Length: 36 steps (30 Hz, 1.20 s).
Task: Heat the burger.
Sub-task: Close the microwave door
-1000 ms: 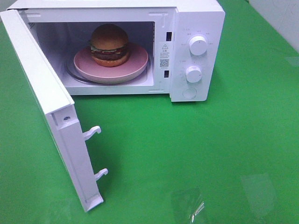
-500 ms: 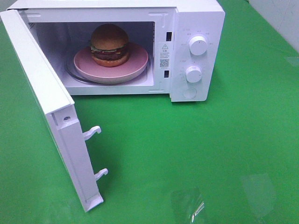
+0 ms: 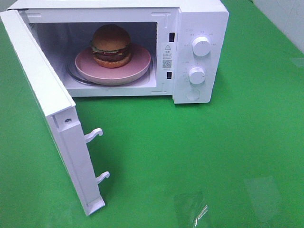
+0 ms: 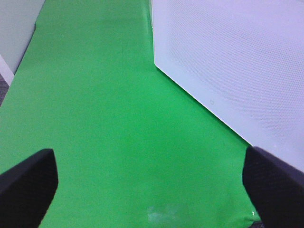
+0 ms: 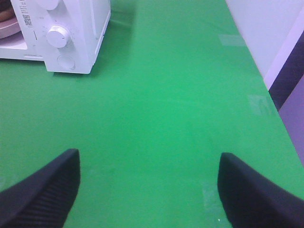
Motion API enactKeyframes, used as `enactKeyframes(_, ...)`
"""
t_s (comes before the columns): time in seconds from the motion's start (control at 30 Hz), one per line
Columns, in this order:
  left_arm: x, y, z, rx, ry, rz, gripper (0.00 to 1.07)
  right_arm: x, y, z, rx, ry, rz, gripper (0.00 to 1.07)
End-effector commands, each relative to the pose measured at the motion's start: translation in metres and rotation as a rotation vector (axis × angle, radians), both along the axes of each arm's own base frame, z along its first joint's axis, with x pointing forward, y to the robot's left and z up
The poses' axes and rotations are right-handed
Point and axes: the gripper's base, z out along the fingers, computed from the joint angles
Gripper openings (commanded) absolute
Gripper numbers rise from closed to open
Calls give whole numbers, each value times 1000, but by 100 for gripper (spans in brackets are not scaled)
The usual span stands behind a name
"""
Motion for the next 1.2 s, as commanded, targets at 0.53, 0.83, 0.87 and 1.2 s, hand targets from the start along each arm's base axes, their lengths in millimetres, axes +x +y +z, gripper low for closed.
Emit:
enactKeyframes(0.53, -1, 0, 0, -7, -26, -1, 98, -4, 0, 0, -7, -34, 0, 76)
enactKeyframes(0.83, -1, 0, 0, -7, -26, -1, 98, -4, 0, 0, -7, -34, 0, 76)
enactKeyframes(0.87, -1, 0, 0, -7, -26, -1, 98, -4, 0, 0, -7, -34, 0, 76)
enactKeyframes(1.2, -1, 0, 0, -7, -26, -1, 98, -4, 0, 0, -7, -34, 0, 76)
